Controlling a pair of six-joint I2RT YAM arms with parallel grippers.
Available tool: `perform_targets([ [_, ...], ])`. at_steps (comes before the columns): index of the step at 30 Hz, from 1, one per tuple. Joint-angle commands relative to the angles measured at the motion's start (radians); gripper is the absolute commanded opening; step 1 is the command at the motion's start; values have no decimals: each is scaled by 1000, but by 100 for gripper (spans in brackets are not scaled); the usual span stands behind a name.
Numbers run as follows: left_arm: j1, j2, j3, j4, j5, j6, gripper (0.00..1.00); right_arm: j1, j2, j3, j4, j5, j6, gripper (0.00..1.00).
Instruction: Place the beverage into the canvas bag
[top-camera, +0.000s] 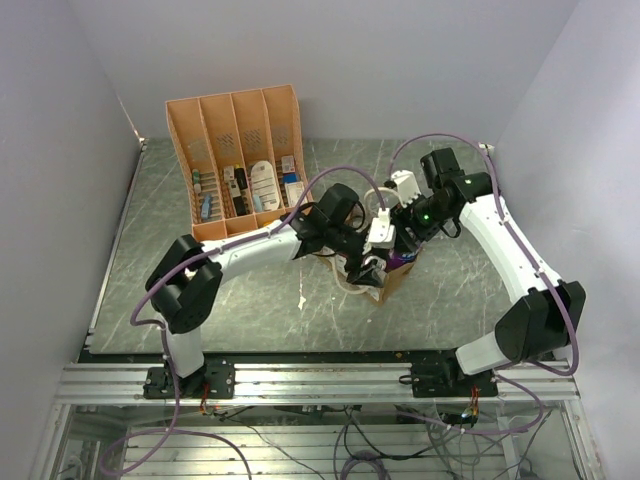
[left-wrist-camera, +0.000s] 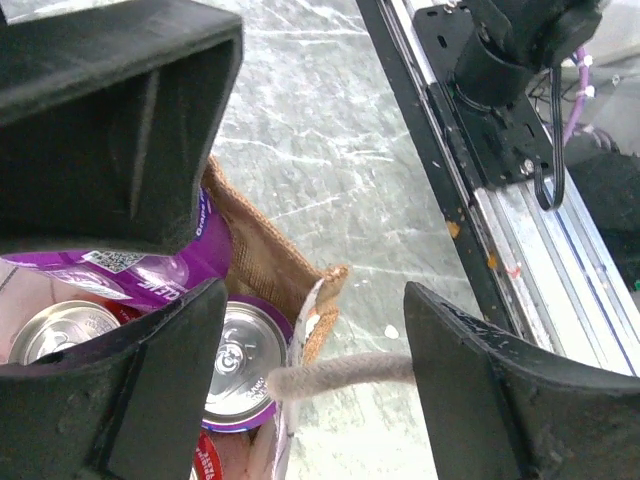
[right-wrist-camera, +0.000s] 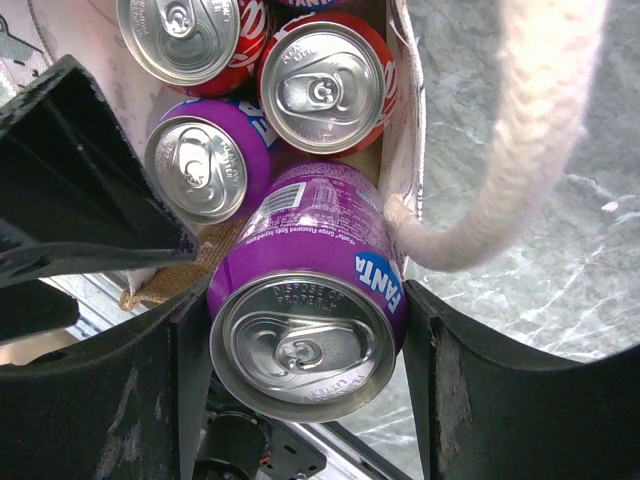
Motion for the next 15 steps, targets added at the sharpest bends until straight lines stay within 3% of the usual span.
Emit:
perform_targets([
  [1, -6, -36, 48, -133, 54, 140, 79, 19, 26, 5, 30, -20, 1, 1],
  [15, -6, -118, 53, -366, -49, 322, 64, 31, 8, -97, 102, -33, -39, 16],
])
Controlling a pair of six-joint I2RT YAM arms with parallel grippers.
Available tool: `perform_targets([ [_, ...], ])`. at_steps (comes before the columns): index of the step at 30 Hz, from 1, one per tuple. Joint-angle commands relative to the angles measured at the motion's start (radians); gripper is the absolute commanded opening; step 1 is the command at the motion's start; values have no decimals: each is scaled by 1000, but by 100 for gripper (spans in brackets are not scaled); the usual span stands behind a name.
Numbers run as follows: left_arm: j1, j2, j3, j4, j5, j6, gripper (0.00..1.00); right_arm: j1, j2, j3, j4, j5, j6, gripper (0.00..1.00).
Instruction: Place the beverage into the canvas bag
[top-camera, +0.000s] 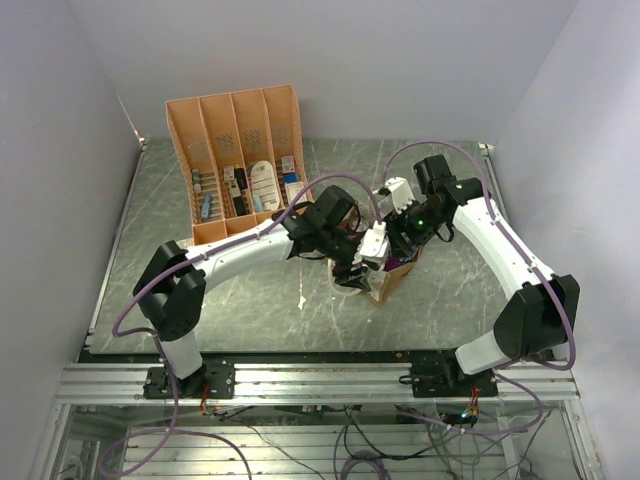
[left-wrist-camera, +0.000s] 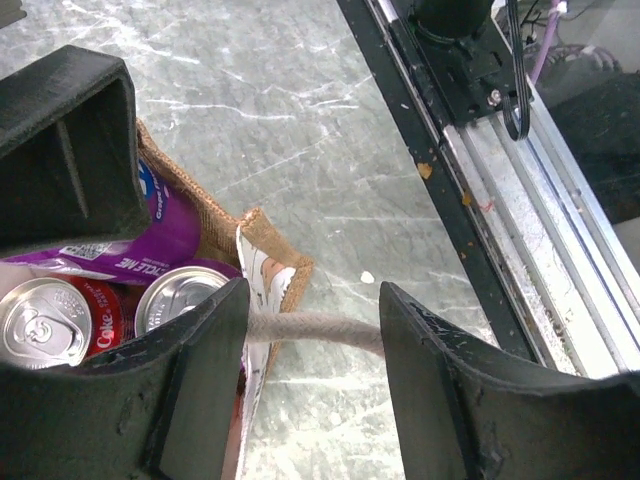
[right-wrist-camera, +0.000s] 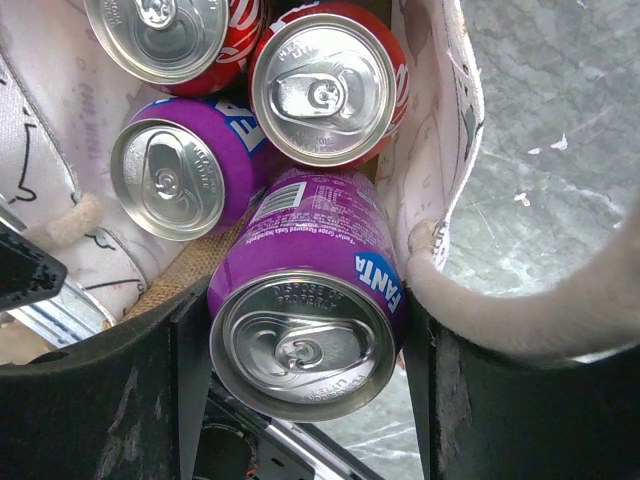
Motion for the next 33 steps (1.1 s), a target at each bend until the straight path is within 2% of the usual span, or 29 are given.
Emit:
perform_targets([
  [1, -4, -52, 36, -100, -64, 94, 63, 12, -15, -33, 39, -51, -31, 19],
  [10, -4, -126, 34, -167, -125, 163, 64, 21, -35, -52, 58, -83, -63, 44],
  [19, -4, -175, 18, -172, -150, 145, 67, 35, -60, -71, 60, -96, -73, 60],
  [26, -5, -161, 40, -194, -143, 150, 73, 38, -84, -78, 62, -68, -64, 66],
  [33, -5, -182, 66, -215, -167, 154, 74, 39, -101, -71, 60, -53, -59, 69],
])
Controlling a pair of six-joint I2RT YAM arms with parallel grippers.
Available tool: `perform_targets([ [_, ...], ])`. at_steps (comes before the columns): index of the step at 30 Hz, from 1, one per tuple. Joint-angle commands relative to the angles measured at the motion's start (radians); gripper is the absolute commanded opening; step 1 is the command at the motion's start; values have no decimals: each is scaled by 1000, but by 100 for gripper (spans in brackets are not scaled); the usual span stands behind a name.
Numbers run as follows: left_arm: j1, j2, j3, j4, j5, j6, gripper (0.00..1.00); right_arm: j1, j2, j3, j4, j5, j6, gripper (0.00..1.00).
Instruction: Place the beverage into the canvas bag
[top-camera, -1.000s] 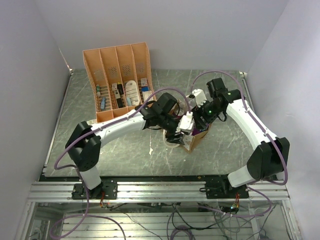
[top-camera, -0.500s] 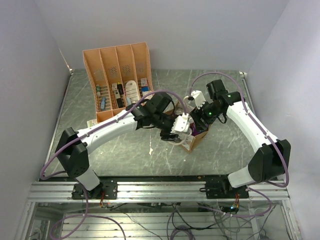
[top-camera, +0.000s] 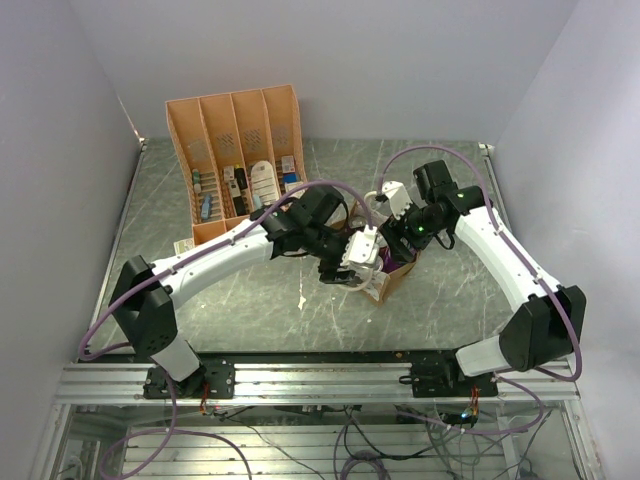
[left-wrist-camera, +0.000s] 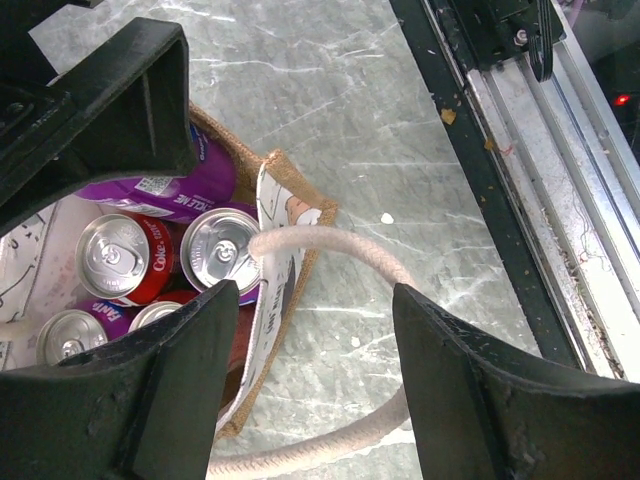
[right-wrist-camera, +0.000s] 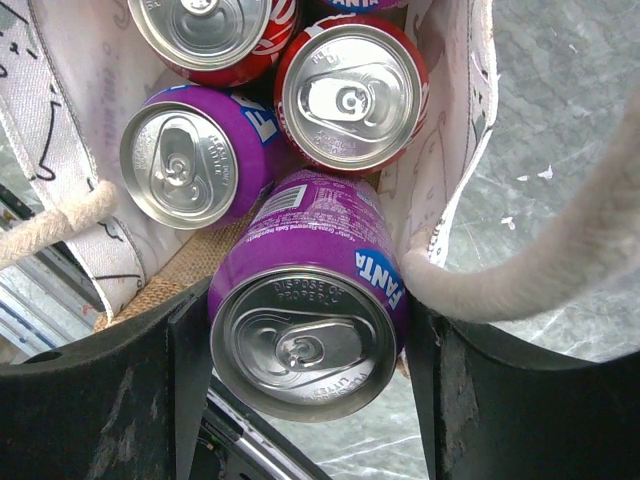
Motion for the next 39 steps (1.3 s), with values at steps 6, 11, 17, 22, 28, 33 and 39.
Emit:
perform_targets([
  [6, -6, -45, 76, -43, -16, 23, 74, 13, -42, -35, 13, -42, 17, 73],
  [11, -14, -48, 78, -47, -6, 21, 74, 13, -40, -54, 26, -25, 19, 74],
  [17, -18, -39, 110, -119, 9, 64, 75, 13, -57, -44, 50, 18, 42, 70],
  [22, -20, -19, 188, -290, 40, 151, 78, 12, -85, -4, 52, 26, 54, 72],
  [28, -24, -36, 215, -408, 20, 220, 85, 3, -120, 23, 86, 56, 77, 72],
  [33, -42, -34, 207, -467, -41, 247, 85, -6, -125, 43, 146, 126, 102, 71],
  [39, -73, -25, 159, -386, -120, 212, 84, -8, -90, 49, 200, 152, 84, 70],
])
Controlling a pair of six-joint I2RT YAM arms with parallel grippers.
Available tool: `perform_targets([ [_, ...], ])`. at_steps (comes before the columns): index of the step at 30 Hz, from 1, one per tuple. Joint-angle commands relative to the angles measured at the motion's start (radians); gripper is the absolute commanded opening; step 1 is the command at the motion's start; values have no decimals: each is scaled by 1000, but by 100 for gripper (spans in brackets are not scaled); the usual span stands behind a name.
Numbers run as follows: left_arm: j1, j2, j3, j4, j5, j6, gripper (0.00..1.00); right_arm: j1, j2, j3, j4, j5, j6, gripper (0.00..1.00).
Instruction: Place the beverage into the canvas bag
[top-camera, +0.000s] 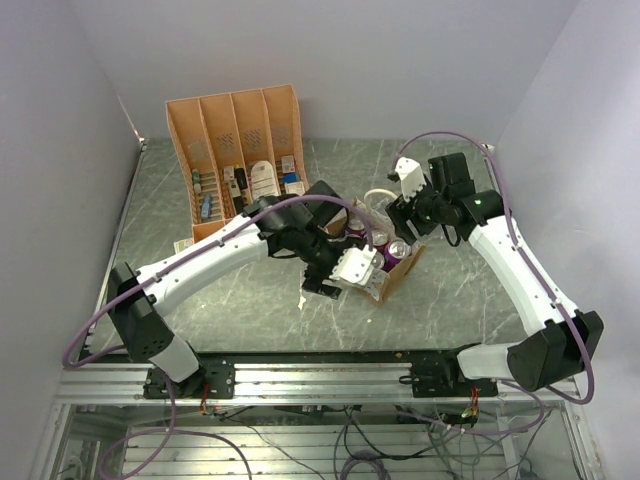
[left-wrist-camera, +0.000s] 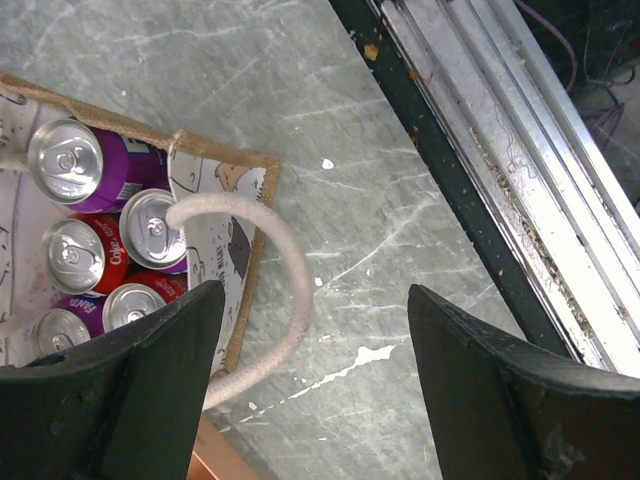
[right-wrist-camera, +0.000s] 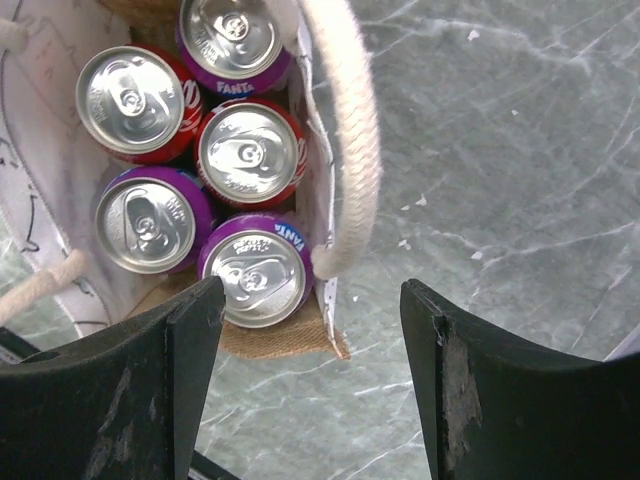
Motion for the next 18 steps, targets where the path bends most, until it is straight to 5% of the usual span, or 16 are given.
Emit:
perform_targets([
  [1, -27, 7, -21, 32, -70, -2, 83, -3, 28, 22, 74, 27, -4, 70],
  [11, -30, 62, 17, 84, -118, -21, 66, -3, 49, 24, 141, -59, -37, 42],
  [18, -32, 48, 44, 109, -138, -56, 43, -3, 45, 56, 130, -56, -33, 23],
])
